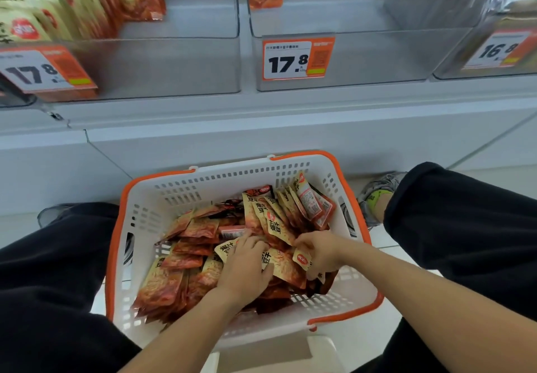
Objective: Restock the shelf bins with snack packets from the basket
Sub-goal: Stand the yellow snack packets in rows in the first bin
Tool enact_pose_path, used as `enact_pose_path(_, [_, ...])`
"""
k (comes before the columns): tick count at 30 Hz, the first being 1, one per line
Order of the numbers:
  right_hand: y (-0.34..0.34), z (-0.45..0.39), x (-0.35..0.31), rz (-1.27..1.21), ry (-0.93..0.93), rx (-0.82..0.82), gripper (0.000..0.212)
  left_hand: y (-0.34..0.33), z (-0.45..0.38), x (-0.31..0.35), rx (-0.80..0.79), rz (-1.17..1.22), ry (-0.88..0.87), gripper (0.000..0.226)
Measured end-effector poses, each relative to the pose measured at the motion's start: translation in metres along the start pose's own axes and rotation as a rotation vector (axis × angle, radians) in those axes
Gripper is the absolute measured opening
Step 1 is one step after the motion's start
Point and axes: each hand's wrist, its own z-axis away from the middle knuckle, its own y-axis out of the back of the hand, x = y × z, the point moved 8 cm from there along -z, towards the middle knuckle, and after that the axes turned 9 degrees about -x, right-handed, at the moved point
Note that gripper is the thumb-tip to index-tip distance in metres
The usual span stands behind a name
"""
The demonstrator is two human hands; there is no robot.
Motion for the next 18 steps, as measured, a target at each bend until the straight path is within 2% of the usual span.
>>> enact_pose_path(1, [0.007, 0.004, -0.001, -0.107, 0.007, -0.02, 0.08, 0.005, 0.001, 0.004, 0.05, -0.004, -0.045, 0.034])
enact_pose_path(3, [0.016, 0.011, -0.005, -0.49, 0.04, -0.069, 0.067, 0.014, 0.0, 0.015, 0.122, -0.009, -0.163, 0.031])
enact_pose_path(5, [0.019, 0.019, -0.014, -0.847, 0.096, -0.132, 0.06, 0.019, 0.0, 0.026, 0.068, 0.157, -0.22, 0.038])
enact_pose_path(7, [0.02, 0.024, -0.026, -1.035, 0.157, -0.173, 0.056, 0.019, -0.001, 0.032, -0.043, 0.365, -0.204, 0.051])
enact_pose_path(8, [0.02, 0.026, -0.032, -1.095, 0.187, -0.189, 0.054, 0.018, -0.002, 0.033, -0.055, 0.395, -0.193, 0.057])
enact_pose_path(10, [0.021, 0.028, -0.043, -1.198, 0.226, -0.212, 0.052, 0.027, -0.001, 0.028, 0.044, 0.407, -0.148, 0.051])
enact_pose_path(13, [0.03, 0.034, -0.051, -1.263, 0.253, -0.183, 0.043, 0.053, -0.002, 0.013, 0.176, 0.575, -0.085, 0.012])
enact_pose_path(14, [0.037, 0.036, -0.052, -1.206, 0.251, -0.137, 0.038, 0.066, -0.003, 0.008, 0.203, 0.599, -0.073, 0.007])
enact_pose_path(18, [0.076, 0.051, -0.063, -0.834, 0.264, 0.164, 0.025, 0.122, -0.011, 0.001, 0.15, 0.469, -0.115, 0.015])
